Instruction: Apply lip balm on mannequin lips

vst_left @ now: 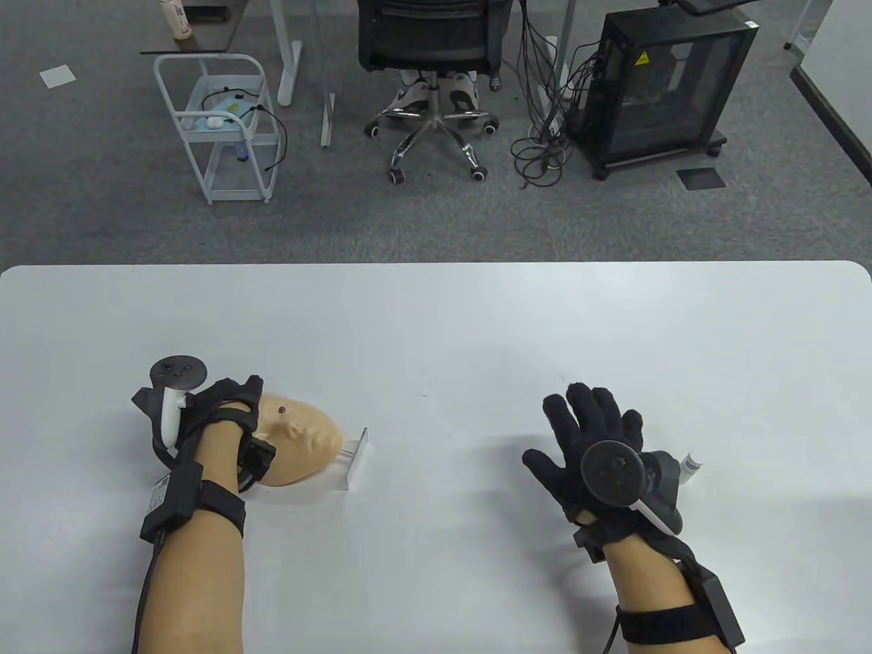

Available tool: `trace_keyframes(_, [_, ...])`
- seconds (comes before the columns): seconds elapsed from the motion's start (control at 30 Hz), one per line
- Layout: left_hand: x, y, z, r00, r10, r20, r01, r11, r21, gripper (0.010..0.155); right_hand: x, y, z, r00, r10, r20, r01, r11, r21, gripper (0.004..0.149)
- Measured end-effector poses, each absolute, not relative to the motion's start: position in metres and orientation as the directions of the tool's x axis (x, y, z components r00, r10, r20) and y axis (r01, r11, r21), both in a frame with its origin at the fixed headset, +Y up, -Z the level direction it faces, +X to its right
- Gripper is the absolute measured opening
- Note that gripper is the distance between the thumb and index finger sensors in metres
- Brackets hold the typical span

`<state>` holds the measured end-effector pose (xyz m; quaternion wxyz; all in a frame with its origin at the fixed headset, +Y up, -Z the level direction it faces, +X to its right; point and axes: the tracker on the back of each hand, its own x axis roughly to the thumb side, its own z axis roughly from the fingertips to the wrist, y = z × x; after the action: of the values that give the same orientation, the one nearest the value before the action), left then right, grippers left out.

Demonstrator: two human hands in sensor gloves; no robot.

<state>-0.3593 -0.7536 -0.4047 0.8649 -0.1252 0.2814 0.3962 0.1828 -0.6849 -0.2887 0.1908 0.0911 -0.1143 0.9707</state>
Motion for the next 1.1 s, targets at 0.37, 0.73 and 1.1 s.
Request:
trace_keyframes(0.37, [-0.353,-0.770,-0.400,0.351,0.726,-0.591,-0.889,0.457,0.033,0.062,0.183,-0.685,-0.289,-0.902,0.367,0.228,-0.409,-0.895,-0.180,0.082])
trace_keyframes(0.73, [-0.274,-0.744,-0.423,0.447,0.813,-0.374,-0.889,0.358,-0.285,0.053,0.183,-0.685,-0.289,-0.901,0.368,0.230,-0.411,-0.893,-0.182,0.082])
trace_keyframes(1.1, [-0.122,-0.733,-0.436,0.678,0.731,-0.076,-0.601,0.492,-0.630,0.049,0.185,-0.683,-0.289,-0.901,0.371,0.226,-0.414,-0.892,-0.184,0.082])
